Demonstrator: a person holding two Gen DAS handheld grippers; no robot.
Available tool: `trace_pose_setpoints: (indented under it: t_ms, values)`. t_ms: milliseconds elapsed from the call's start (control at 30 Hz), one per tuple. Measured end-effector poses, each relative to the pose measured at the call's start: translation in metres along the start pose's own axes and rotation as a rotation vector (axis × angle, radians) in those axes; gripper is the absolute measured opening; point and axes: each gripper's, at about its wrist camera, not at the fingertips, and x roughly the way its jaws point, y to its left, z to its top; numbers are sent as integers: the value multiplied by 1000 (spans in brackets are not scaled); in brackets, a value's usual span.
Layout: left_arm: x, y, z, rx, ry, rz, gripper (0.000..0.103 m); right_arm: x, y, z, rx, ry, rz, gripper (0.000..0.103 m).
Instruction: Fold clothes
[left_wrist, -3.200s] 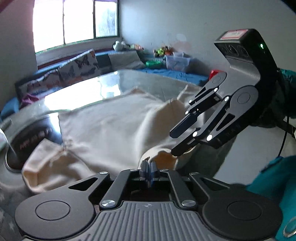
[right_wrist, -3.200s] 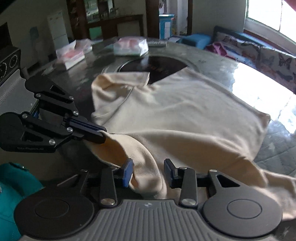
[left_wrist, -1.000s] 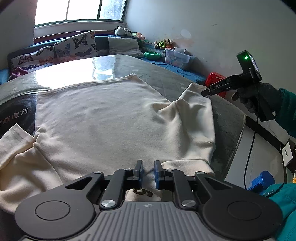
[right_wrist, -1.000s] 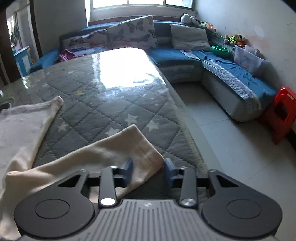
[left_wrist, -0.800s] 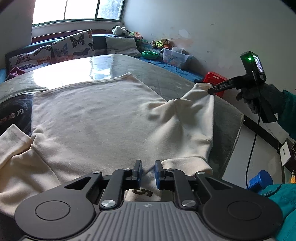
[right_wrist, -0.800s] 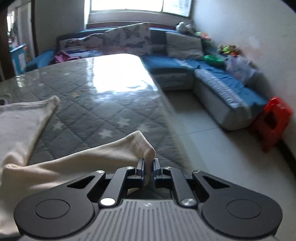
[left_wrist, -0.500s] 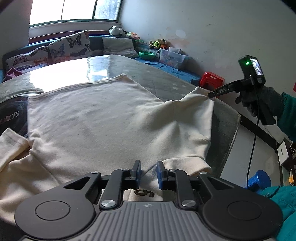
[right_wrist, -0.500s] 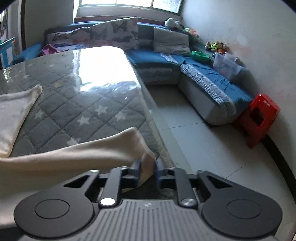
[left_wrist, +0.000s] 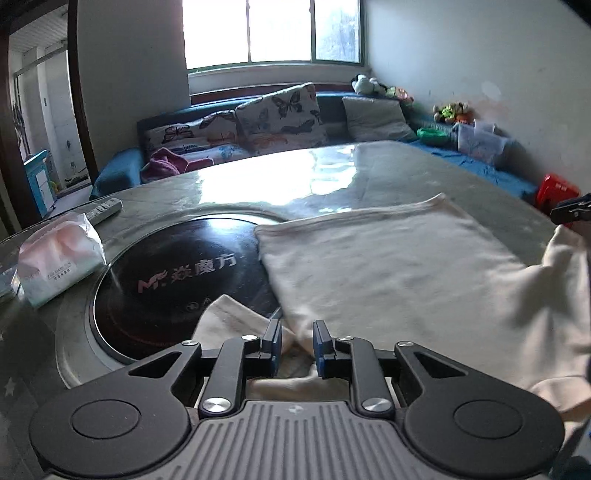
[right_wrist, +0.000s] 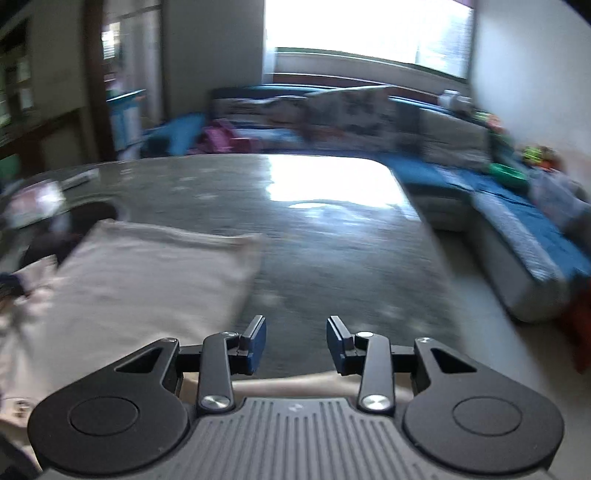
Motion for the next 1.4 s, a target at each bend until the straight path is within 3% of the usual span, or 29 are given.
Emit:
trace_pose_setpoints:
  t_ms: [167,400,433,467,633,867,967,1067,1200,1300,1400]
  values:
    - [12,5,-5,30,32,34,22,16,41,8,-83,24,99,39]
    - [19,12,-13,24,40,37,21,32,70,6,-132,57,164,42]
    - [19,13,-13,23,38,34,20,34,72,5,-135,60,169,42]
    - [19,14,-13,14,35,32,9,35,74,5,-137,63,173,42]
    - [2,42,-10,-143,-40,42,1,42,81,2,-146,74,184,42]
    - [-59,100,-21,-372,-176,167,0,49,86,2,-161,84,188,42]
    - [-77,118,-35,-449,-179,202,0,50,88,3,-165,83,190,42]
    - [-79,108,-35,-407,-162,155,0,51,91,3,-169,83,194,45]
    - [-58,64,-18,-208,-123,48,3,51,93,3,-172,84,200,46]
    - [-35,40,-11,-100,-84,9,4,51,95,3,-175,85,204,46]
    - [-11,28,-9,-51,-31,1,12,51,97,3,-177,86,208,46]
